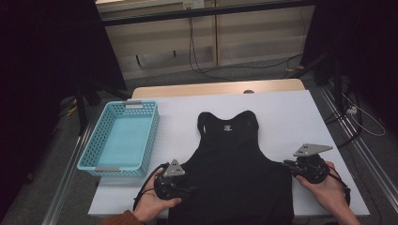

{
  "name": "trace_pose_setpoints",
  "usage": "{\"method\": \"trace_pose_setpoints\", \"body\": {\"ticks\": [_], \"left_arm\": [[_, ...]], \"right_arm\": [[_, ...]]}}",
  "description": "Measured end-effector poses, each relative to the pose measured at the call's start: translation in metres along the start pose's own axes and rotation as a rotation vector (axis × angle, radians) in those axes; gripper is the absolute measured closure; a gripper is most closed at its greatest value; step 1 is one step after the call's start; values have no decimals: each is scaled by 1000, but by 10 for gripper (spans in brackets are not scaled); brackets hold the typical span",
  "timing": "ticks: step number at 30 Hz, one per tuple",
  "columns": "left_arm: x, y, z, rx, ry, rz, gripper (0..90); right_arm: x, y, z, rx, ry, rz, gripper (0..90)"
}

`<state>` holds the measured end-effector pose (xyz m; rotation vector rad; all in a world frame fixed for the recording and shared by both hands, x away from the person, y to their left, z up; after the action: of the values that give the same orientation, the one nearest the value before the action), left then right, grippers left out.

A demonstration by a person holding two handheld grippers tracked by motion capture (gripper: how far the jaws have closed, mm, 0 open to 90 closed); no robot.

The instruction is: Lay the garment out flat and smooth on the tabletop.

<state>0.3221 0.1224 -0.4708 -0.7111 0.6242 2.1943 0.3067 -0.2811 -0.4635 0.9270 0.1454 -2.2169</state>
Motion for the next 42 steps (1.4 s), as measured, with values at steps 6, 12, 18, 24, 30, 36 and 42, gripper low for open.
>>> {"method": "trace_pose_setpoints", "body": {"ticks": [6, 12, 18, 24, 30, 36, 42], "left_arm": [[1, -3, 2, -42, 7, -10, 439], [1, 2, 0, -2, -5, -2, 730], [1, 6, 4, 23, -42, 11, 900], [14, 11, 16, 48, -57, 25, 900], [19, 15, 21, 68, -53, 40, 897], [10, 11, 17, 58, -9, 44, 666], [-10, 2, 12, 20, 67, 46, 429]], "right_arm": [[7, -4, 3, 14, -58, 19, 845], [14, -6, 11, 31, -79, 15, 850], [21, -10, 17, 11, -65, 12, 846], [22, -19, 20, -28, -52, 34, 837], [26, -26, 26, -51, -48, 39, 798], [19, -18, 25, -34, 12, -1, 605], [-2, -12, 17, -31, 83, -5, 576]]}}
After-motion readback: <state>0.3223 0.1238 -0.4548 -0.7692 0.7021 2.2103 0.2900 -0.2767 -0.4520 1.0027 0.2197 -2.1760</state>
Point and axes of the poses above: each handheld gripper's, and its own axes: z roughly backward along the jaws, x roughly out of its underside, y roughly to its right, the point moved 3 cm from there along -z, roughly forward along the jaws, and after that the axes turned 12 degrees about z, right-handed, at the moved point
